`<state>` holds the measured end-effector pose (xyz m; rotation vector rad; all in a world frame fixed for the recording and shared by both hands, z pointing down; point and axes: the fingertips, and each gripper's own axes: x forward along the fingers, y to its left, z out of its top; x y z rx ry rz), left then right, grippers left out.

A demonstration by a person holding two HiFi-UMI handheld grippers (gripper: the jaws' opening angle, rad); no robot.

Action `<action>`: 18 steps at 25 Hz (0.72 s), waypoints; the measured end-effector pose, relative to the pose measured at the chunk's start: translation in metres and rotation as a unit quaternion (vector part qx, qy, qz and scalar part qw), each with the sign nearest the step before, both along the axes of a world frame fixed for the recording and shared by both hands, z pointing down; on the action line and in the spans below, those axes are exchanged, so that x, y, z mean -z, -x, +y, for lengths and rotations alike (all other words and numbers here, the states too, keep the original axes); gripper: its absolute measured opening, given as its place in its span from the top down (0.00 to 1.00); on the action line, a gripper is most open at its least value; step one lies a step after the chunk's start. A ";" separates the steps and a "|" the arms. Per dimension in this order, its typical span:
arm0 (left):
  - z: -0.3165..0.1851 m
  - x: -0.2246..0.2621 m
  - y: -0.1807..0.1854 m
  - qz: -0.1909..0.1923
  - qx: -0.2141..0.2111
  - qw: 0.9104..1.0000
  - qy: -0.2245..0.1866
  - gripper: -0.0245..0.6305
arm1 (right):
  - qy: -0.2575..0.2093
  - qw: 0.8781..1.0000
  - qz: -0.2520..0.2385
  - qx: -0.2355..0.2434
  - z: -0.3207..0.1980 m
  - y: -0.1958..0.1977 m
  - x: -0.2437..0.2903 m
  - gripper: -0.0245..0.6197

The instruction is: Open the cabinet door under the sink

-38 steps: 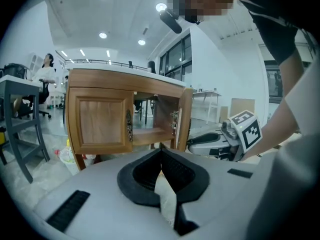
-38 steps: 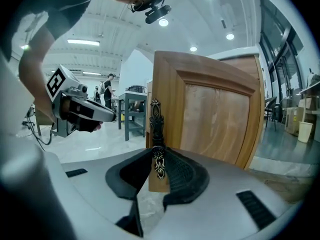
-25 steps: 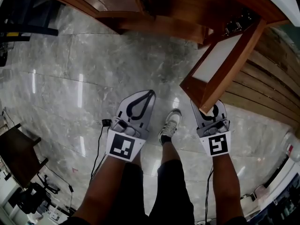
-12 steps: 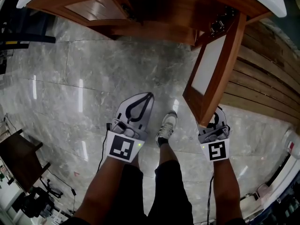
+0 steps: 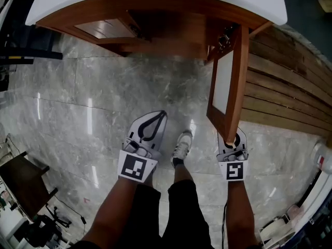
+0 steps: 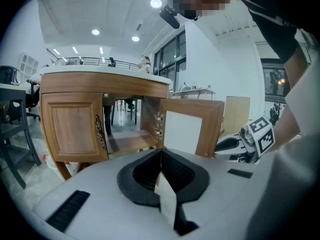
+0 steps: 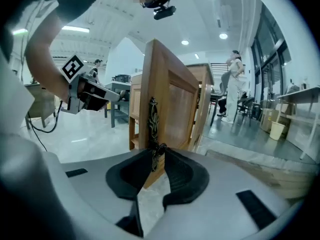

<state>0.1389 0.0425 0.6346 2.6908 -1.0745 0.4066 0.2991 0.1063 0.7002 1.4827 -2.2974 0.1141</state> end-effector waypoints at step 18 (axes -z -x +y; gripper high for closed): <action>0.002 0.187 0.021 0.011 0.055 0.997 -0.045 0.93 | -0.014 0.997 -0.075 -0.016 0.047 0.050 0.170 0.93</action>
